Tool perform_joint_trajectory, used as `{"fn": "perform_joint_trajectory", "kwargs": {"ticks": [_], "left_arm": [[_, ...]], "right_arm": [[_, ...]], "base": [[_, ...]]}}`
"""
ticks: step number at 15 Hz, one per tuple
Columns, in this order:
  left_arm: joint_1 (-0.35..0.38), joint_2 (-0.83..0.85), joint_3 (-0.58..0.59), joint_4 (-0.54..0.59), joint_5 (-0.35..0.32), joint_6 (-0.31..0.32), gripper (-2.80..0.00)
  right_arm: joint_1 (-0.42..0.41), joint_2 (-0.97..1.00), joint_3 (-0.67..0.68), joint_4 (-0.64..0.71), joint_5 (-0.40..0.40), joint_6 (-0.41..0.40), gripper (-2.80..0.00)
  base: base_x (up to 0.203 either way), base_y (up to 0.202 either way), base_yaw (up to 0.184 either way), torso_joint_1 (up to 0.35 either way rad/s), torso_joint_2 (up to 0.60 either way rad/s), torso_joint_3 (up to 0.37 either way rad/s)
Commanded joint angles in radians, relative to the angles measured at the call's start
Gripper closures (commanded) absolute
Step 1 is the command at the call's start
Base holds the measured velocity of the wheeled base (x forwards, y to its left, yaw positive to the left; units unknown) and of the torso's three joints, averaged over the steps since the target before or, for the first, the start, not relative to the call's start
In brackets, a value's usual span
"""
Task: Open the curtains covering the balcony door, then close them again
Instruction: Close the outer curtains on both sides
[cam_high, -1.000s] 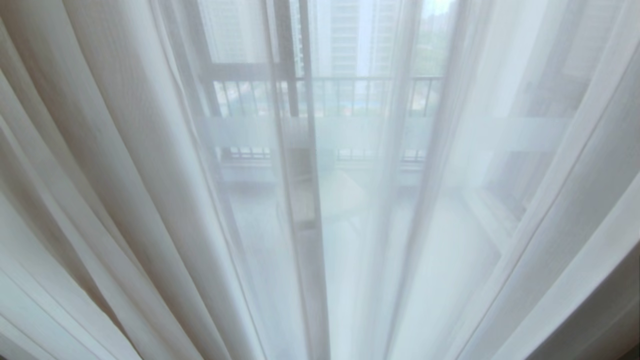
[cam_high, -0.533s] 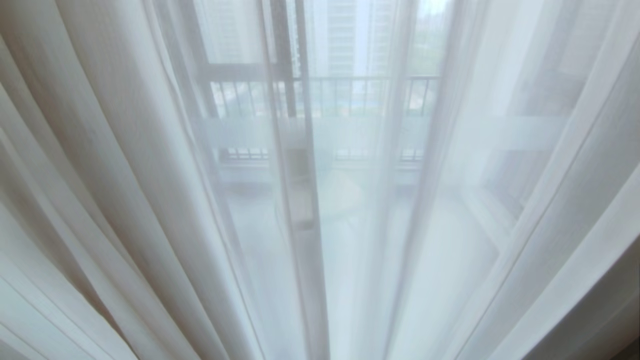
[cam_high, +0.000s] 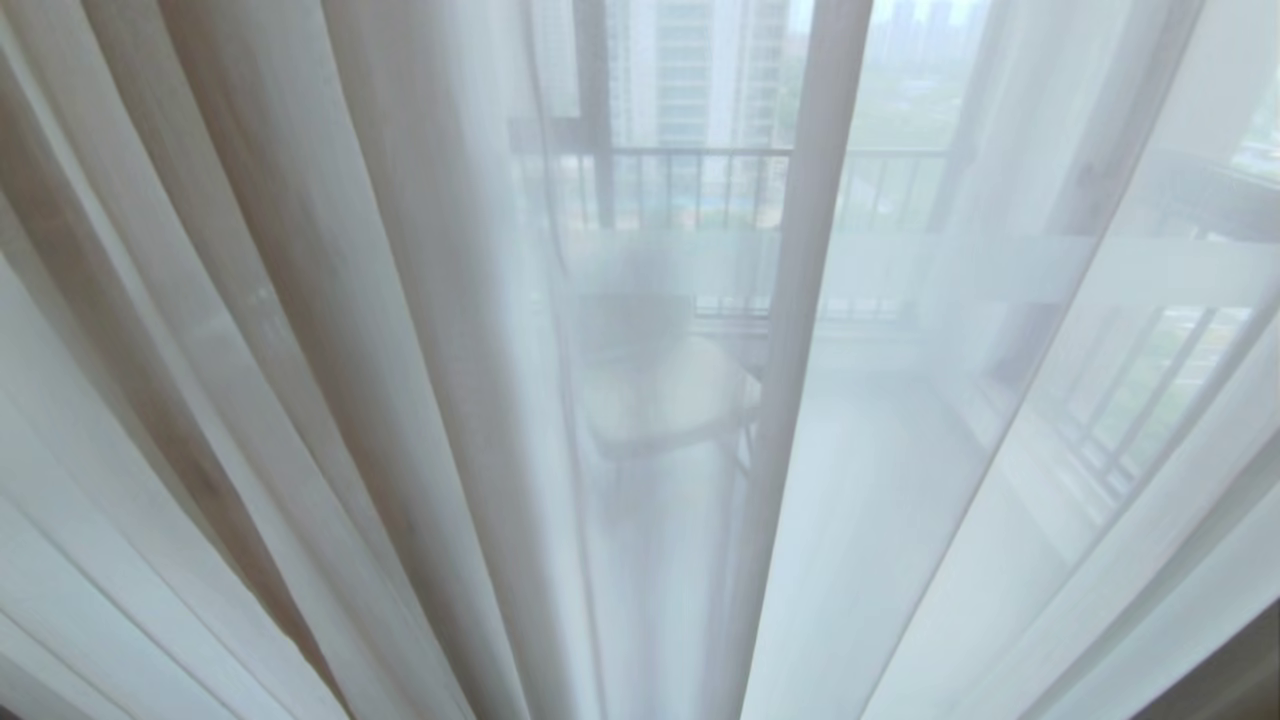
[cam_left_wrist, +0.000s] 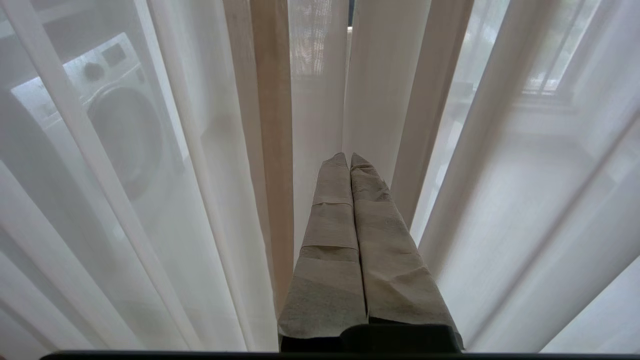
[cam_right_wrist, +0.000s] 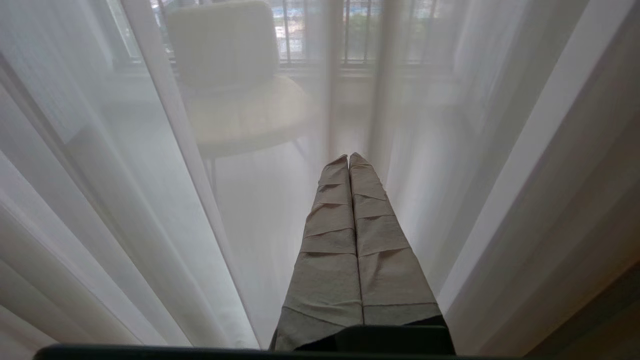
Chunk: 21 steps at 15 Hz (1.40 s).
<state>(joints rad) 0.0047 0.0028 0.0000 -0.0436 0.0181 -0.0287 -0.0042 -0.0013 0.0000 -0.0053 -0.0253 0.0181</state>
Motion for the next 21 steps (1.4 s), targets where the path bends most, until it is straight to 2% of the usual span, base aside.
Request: {"fn": "perform_joint_trajectory", "kwargs": {"ticks": [1,18,21], "left_arm": [[0.001,-0.001,0.000,-0.001,0.000,0.000,0.00],[0.001,-0.001,0.000,-0.001,0.000,0.000,0.00],[0.001,-0.001,0.000,-0.001,0.000,0.000,0.00]], "right_arm": [[0.001,0.001,0.000,-0.001,-0.001,0.000,0.00],[0.001,0.001,0.000,-0.001,-0.001,0.002,0.00],[0.001,0.001,0.000,-0.001,-0.001,0.002,0.00]], "base": [[0.000,0.207,0.003,0.012,0.01,0.002],[0.001,0.192,-0.001,0.001,0.00,0.002],[0.067,0.088,-0.001,-0.004,0.00,0.004]]}}
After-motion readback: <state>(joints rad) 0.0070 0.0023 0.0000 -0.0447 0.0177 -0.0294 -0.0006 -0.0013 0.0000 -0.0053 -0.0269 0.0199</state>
